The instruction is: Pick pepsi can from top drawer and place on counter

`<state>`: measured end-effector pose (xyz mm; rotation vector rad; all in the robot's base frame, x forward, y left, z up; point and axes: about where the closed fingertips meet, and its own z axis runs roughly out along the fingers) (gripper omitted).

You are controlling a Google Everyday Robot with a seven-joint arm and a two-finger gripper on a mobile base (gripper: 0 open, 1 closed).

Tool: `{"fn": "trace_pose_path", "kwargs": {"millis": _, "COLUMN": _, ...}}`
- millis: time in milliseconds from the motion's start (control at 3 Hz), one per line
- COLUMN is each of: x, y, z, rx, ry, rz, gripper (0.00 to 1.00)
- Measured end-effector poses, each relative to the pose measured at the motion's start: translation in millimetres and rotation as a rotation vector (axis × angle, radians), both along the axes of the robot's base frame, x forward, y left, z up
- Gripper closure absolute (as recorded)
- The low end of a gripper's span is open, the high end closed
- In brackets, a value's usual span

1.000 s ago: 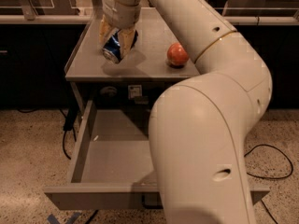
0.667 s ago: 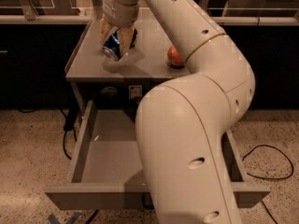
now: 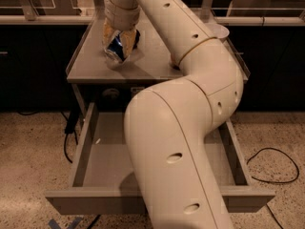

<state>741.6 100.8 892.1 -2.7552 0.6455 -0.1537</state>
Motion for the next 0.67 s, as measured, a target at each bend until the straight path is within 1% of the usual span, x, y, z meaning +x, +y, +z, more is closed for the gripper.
{"fn": "trace_pose_path", "kwargs": {"millis": 333, "x": 3.4, "y": 3.7, "z": -19.9, "rx": 0.05, "ry": 0.052, "rz": 0.009, "gripper": 1.0}}
{"fn": "trace_pose_path", "kwargs": {"millis": 667, "x": 11.4, "y": 14.4, "z": -21.4, "rx": 0.083, "ry": 0.031, "rz": 0.01, "gripper": 1.0}}
